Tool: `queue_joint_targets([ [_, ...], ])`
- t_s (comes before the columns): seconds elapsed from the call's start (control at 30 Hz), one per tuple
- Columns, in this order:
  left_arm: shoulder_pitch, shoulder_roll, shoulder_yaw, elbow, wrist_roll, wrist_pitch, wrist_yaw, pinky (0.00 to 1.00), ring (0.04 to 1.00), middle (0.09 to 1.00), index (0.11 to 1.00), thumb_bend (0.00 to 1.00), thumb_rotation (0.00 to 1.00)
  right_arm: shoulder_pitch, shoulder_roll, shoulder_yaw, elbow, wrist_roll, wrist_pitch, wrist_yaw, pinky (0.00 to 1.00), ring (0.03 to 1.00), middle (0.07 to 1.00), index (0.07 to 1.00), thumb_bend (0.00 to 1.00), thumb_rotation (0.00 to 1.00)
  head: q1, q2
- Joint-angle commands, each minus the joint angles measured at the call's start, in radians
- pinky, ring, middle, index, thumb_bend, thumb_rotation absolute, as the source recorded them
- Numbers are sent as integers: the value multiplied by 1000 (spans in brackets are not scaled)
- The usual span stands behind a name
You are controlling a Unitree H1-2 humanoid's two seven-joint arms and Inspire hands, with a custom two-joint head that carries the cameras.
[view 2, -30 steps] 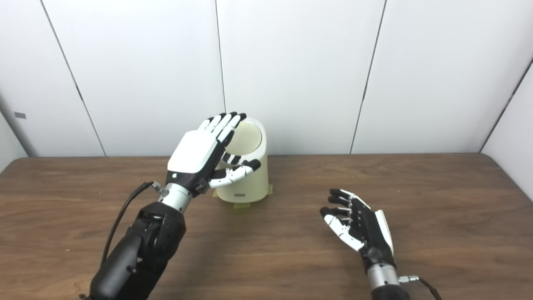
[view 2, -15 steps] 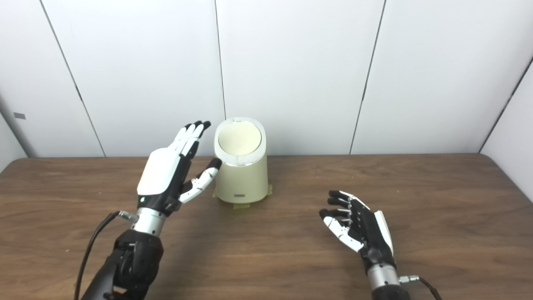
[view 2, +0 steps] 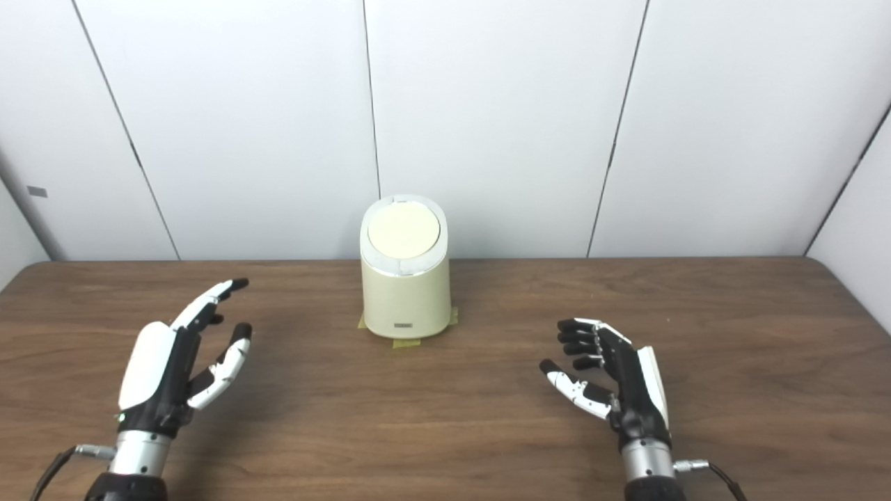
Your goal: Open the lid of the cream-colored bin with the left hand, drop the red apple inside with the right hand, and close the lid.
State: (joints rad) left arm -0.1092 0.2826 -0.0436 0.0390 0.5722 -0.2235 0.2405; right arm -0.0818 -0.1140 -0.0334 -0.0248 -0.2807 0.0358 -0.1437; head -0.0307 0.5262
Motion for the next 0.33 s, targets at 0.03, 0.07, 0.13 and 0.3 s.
queue_joint_targets([
  [0.03,-17,15,18,-14,-10,-53,30,699,846,871,857,191,573,-35,-6,-7,-25,-9,-25,-15,583,658,662,656,273,106,-1,1],
  [0.07,-9,13,23,-13,-17,-54,28,696,845,872,858,195,582,-36,-6,-8,-25,-9,-25,-15,586,661,664,659,272,105,-1,1],
  [0.13,7,7,35,-8,-38,-61,24,691,836,871,857,210,587,-37,-7,-9,-22,-11,-24,-16,588,664,667,660,274,109,1,1],
  [0.3,26,3,62,2,-82,-56,11,772,862,883,871,211,692,-39,-12,-6,-12,-28,-24,-21,572,652,666,661,278,115,-7,-3],
])
